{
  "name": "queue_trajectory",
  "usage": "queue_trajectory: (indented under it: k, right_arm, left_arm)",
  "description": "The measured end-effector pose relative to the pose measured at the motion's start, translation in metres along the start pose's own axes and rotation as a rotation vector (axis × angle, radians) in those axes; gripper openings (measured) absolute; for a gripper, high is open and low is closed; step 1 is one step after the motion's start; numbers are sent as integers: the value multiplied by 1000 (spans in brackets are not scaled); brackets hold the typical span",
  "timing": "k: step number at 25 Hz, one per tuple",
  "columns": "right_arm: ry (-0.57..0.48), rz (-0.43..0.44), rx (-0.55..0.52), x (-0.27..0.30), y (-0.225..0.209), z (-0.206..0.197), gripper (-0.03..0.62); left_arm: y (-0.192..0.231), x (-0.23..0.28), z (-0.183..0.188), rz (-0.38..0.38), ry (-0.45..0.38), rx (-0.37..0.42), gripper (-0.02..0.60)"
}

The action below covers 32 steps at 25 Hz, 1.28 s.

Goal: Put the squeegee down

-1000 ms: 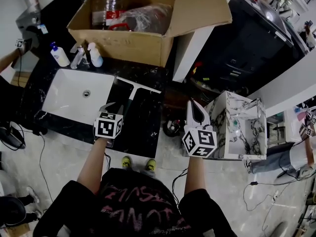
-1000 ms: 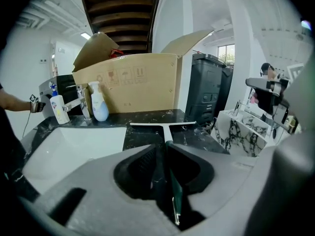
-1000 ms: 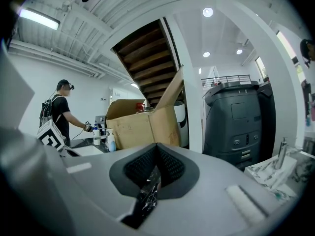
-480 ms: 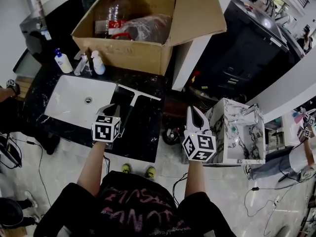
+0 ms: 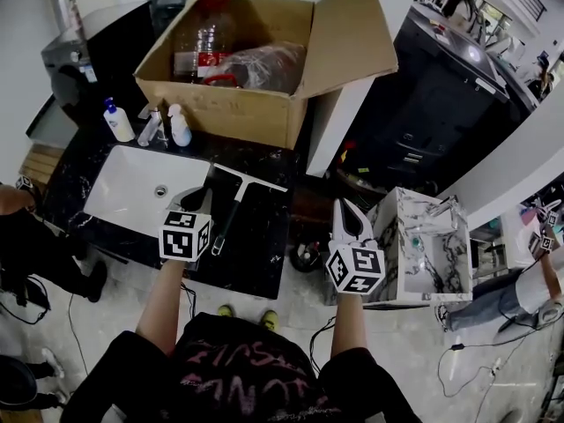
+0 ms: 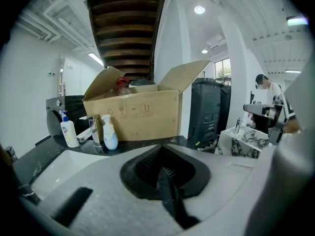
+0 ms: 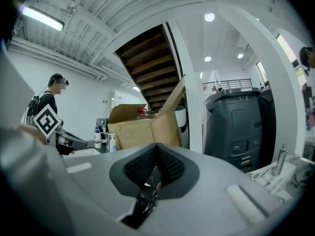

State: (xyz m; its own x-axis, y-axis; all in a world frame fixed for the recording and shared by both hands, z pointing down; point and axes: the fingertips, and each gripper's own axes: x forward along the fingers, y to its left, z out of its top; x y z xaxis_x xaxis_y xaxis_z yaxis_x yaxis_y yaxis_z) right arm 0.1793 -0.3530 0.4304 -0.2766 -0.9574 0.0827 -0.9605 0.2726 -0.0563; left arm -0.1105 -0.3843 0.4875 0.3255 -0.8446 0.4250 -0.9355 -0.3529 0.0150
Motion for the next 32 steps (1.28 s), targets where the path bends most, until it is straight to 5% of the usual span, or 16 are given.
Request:
queue_trajectory:
  k: [21, 32]
  right_arm:
    - [-49, 22, -31, 2, 13, 35, 12]
    - [-93, 14, -47, 6, 6, 58, 12]
  left_arm:
    - [12, -51, 107, 6, -274, 70, 3]
    - [12, -55, 127, -13, -330, 70, 4]
